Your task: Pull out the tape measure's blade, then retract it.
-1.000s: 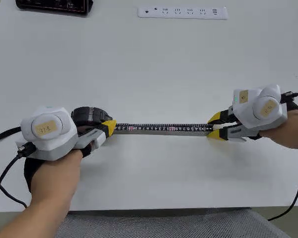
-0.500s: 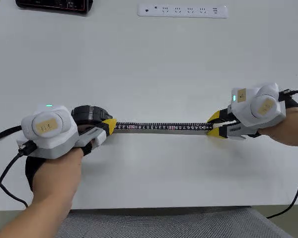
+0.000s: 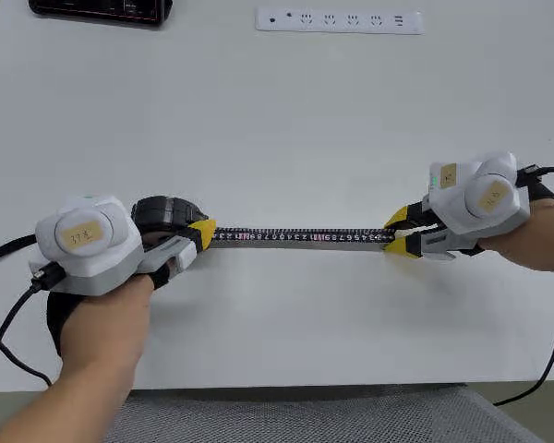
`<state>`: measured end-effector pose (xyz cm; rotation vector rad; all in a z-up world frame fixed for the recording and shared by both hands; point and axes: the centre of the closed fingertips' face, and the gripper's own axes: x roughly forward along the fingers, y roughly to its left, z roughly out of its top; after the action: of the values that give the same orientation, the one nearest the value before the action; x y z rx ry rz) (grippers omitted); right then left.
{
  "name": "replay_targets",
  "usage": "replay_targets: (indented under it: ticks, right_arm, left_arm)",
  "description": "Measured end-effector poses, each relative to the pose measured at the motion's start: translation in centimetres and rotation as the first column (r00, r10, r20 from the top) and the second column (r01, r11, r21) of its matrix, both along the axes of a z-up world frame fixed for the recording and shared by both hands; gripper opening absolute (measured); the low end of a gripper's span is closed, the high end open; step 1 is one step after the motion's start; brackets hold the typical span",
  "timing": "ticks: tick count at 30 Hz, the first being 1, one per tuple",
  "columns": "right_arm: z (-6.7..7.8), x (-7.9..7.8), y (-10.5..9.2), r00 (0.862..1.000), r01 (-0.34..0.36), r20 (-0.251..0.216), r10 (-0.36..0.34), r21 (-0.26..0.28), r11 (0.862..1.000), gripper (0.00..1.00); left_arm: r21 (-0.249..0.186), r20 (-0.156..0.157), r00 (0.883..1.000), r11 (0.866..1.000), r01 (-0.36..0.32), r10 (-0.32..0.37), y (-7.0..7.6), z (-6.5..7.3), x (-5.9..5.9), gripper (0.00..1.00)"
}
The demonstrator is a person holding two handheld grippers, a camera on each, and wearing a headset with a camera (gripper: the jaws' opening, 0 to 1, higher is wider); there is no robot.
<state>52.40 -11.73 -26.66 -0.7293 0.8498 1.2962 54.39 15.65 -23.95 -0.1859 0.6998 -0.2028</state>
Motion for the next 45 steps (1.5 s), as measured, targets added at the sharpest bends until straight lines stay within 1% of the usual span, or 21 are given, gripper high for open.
replay_targets:
  ticks: [3,7,12,21,29,32,40,45]
  right_arm:
    - [0.01,0.0,-0.01,1.0,0.007,-0.006,-0.007,0.003,1.0,0.12]
    - [0.01,0.01,-0.02,1.0,0.005,-0.009,-0.005,0.001,1.0,0.11]
    - [-0.01,0.01,-0.04,1.0,0.001,-0.007,-0.001,-0.003,1.0,0.11]
    - [-0.06,0.1,-0.02,1.0,-0.005,-0.01,0.005,-0.009,1.0,0.1]
    - [-0.03,0.12,-0.08,1.0,-0.005,-0.013,0.004,-0.013,1.0,0.1]
    - [0.01,0.12,-0.1,1.0,0.003,-0.019,-0.003,-0.006,1.0,0.1]
    - [0.05,0.08,-0.07,1.0,-0.004,-0.014,0.004,-0.014,1.0,0.1]
    - [0.08,0.07,0.57,1.0,-0.007,-0.013,0.007,-0.005,1.0,0.1]
  left_arm:
    - [0.003,-0.002,1.0,1.0,0.0,0.0,-0.01,-0.03,0.01,0.61]
    - [0.017,-0.026,1.0,1.0,0.005,-0.005,-0.05,-0.11,0.0,0.61]
    - [0.027,-0.024,1.0,1.0,0.007,-0.006,-0.04,-0.12,-0.07,0.6]
    - [0.037,-0.035,0.999,0.999,0.008,-0.006,0.05,-0.19,-0.04,0.59]
    - [0.031,-0.035,0.999,0.999,0.009,-0.008,0.03,-0.25,0.04,0.58]
    - [0.029,-0.038,0.999,1.0,0.01,-0.009,0.03,-0.26,0.05,0.58]
    - [0.026,-0.04,0.999,1.0,0.013,-0.012,0.06,-0.29,0.06,0.58]
    - [0.022,-0.041,0.999,1.0,0.012,-0.011,0.1,-0.27,0.09,0.58]
